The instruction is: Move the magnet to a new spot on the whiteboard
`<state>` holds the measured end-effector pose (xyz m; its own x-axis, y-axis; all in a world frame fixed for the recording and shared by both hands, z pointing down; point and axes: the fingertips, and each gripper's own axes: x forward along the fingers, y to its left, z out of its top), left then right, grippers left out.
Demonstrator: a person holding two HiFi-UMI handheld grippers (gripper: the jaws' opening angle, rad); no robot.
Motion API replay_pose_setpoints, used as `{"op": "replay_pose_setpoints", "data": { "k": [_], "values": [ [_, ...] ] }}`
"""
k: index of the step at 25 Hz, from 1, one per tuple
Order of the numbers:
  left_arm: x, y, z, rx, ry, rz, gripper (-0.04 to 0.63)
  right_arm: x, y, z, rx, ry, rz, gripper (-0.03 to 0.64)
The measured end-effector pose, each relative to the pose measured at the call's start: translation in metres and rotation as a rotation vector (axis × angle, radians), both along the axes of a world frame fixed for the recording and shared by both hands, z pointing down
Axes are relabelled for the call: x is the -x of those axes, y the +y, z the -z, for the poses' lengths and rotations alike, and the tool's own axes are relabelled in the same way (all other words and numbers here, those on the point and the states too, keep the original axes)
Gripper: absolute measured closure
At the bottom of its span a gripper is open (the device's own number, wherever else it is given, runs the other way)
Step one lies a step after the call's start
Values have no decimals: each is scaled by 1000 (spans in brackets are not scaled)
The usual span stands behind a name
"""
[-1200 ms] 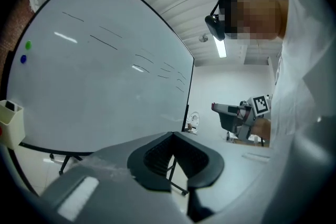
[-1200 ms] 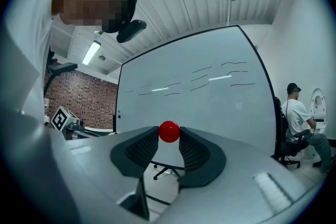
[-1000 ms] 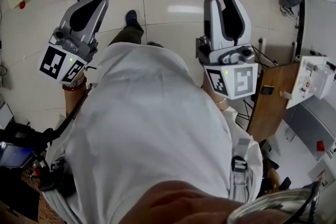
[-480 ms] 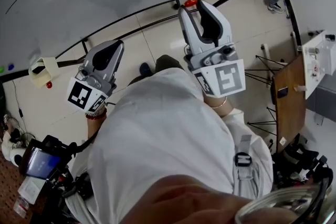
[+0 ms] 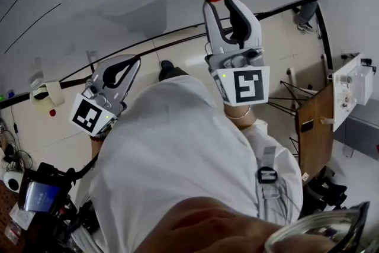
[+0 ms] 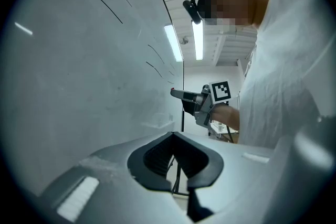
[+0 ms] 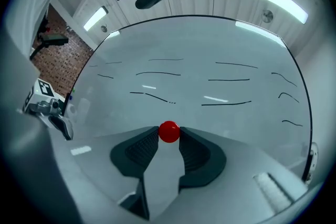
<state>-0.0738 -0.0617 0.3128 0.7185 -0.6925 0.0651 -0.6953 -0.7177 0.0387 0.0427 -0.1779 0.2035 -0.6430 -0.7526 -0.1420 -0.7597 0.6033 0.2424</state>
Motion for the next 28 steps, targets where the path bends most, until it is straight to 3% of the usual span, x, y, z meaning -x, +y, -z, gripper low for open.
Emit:
{"op": "replay_pose_setpoints", "data": {
  "k": [4, 9, 14, 21, 25, 28],
  "values": [
    [-18, -10, 26, -39, 93, -34, 594, -14, -13, 12, 6, -52, -31, 489],
    [-44, -24, 38, -65, 65, -103, 593, -28, -25, 21, 8, -91, -51, 489],
    [-36, -29, 33, -57, 72, -86, 592, -18, -22, 14, 7, -75, -43, 489],
    [-44, -34, 42, -56, 68, -66, 594, -40, -27, 23, -11, -93, -65, 489],
    [-29, -23, 35, -48, 91, -43, 593, -38, -13, 24, 22, -193, -28, 489],
    [-14, -5, 23, -28, 105, -30, 592, -30, 10, 18, 29, -204, -24, 489]
  ]
}}
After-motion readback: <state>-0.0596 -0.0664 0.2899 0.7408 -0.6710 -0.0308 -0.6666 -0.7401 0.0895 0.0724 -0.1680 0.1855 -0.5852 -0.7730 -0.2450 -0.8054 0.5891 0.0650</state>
